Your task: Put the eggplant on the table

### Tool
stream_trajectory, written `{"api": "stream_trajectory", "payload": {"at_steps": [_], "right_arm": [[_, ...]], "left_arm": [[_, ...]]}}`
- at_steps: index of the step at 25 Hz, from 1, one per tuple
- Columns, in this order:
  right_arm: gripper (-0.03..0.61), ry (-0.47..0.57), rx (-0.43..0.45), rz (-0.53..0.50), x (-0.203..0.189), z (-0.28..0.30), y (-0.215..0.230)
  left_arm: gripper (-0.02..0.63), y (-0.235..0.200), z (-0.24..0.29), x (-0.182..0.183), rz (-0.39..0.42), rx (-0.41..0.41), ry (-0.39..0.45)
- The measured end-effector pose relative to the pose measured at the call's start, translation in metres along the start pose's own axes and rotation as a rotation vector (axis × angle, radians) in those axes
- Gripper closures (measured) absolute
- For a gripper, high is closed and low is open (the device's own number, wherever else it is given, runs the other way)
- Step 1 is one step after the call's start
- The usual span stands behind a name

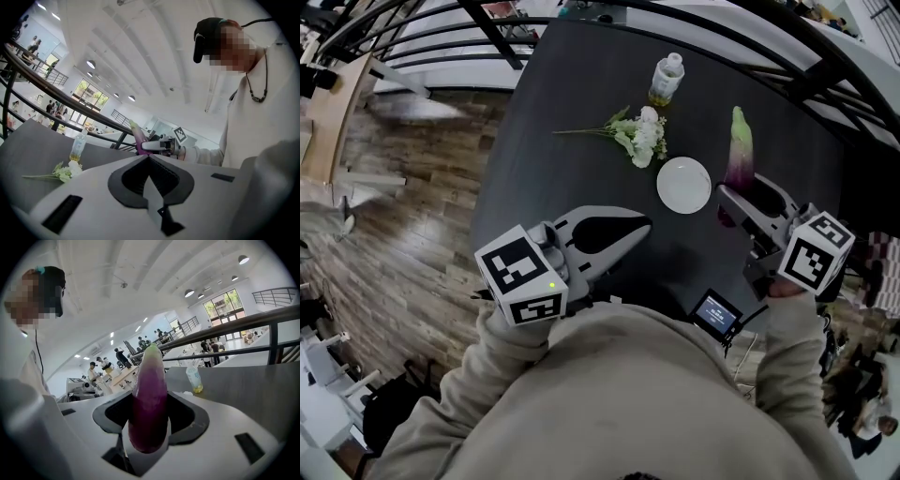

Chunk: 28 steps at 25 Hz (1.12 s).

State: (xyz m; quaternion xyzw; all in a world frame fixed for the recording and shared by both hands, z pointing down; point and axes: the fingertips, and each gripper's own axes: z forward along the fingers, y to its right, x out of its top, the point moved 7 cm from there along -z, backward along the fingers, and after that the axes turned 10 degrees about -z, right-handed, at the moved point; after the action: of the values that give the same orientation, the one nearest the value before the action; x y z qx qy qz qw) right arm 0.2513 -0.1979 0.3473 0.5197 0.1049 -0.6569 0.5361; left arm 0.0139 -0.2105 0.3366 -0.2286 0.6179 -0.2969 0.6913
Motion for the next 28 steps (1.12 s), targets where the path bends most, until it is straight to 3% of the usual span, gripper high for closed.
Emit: {"api": "stream_trajectory", "payload": {"at_steps": [28], "right_arm": [[0.344,-0.359,-0.09,0.099,-0.134,0.098,0.104]], "left_arm": [[0.607,-0.018,-0.036,-0.021,-0.07,0.151,0.088]]}}
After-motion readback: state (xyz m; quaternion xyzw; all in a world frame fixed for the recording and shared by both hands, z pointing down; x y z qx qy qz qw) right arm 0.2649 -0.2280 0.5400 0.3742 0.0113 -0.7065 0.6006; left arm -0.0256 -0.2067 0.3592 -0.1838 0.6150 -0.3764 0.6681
